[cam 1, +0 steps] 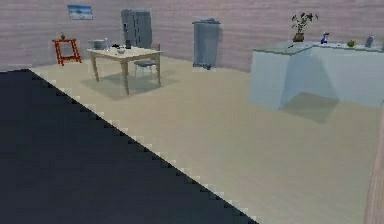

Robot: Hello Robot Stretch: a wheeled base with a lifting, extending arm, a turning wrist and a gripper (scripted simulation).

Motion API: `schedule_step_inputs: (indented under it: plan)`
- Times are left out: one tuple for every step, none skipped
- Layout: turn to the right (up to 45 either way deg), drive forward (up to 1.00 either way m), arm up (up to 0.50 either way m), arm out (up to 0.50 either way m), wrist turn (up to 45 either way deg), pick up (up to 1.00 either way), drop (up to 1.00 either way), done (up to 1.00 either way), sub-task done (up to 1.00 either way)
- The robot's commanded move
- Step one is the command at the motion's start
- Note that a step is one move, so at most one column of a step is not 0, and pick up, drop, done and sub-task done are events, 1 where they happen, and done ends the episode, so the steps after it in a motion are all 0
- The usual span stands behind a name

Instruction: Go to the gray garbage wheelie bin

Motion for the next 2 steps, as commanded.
schedule_step_inputs:
  plan:
    - [0.0, 0.25, 0.00, 0.00, 0.0, 0.00, 0.00, 0.00, 0.00]
    - [3.0, 0.00, 0.00, 0.00, 0.0, 0.00, 0.00, 0.00, 0.00]
